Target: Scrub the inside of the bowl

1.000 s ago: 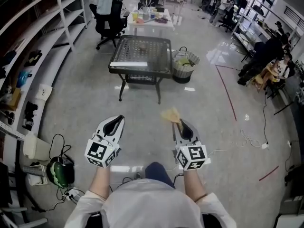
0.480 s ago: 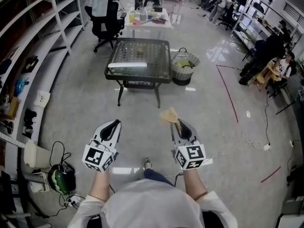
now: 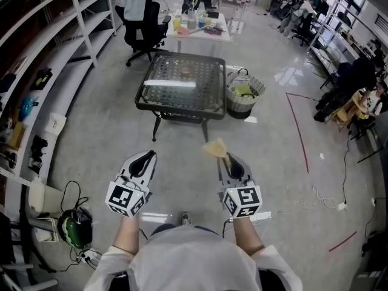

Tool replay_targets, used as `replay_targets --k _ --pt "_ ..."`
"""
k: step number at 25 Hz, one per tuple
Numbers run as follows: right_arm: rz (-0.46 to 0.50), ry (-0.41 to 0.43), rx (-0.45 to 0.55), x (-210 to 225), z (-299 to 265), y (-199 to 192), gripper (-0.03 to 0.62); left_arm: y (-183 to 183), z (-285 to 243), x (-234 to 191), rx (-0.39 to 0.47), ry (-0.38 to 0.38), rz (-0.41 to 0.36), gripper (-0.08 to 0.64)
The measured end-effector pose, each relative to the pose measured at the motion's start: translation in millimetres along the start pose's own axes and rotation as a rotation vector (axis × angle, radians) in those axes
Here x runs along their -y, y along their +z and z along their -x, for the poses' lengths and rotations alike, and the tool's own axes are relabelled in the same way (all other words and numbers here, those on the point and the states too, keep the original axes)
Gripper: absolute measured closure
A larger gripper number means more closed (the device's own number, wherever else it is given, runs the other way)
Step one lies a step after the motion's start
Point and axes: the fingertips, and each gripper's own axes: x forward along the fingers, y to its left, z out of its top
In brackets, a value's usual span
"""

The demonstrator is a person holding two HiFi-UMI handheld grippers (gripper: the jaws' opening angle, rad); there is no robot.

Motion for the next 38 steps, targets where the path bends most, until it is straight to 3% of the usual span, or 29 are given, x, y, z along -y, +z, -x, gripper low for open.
replay_targets --k 8,15,28,38 --pt "0.002 0.027 -0.033 20.1 -54.8 -5.1 0.502 -7.9 -42.3 -39.3 -0.017 0.029 0.019 0.514" --pt "0.003 0.003 -0.045 30.5 -121.8 -1.8 0.502 -22.8 -84.7 -93.2 -0.031 0.006 0.055 0.514" --pt "-0.002 -0.069 -0.007 32.4 -254.1 31.5 0.502 -13.0 -162.1 -207.8 -0.023 -0.084 0.051 0.514" --pt "-0.016 -0.115 -0.048 46.4 -311.1 34.1 0.502 -15.9 -209.7 -257.6 -0.023 -0.138 0.076 0.514"
